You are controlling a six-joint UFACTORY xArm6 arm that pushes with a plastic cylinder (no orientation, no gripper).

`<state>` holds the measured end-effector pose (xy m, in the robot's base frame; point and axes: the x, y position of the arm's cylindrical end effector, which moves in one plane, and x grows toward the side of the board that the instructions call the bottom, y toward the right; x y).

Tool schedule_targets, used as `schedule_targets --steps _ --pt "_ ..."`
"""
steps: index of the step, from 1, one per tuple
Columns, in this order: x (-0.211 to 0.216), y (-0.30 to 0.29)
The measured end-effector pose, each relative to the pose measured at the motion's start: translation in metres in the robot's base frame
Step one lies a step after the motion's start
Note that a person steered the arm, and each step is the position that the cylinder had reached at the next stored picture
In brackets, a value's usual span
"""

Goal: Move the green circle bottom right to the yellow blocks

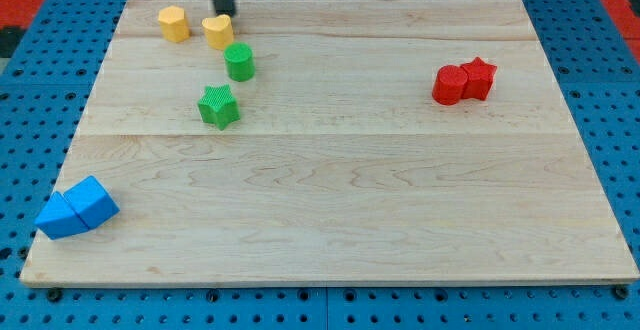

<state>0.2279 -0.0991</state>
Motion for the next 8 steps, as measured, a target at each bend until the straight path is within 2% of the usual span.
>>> schedule_targets --steps 1,2,3,4,5,6,7,8 --pt "0.045 0.015" --pt "0.043 -0.09" --pt "0.037 -0.055" --pt "0.05 0.065" --pt "0.092 0.077" --pt "0.097 -0.031" --pt "0.098 -0.076" --pt "0.159 -0.073"
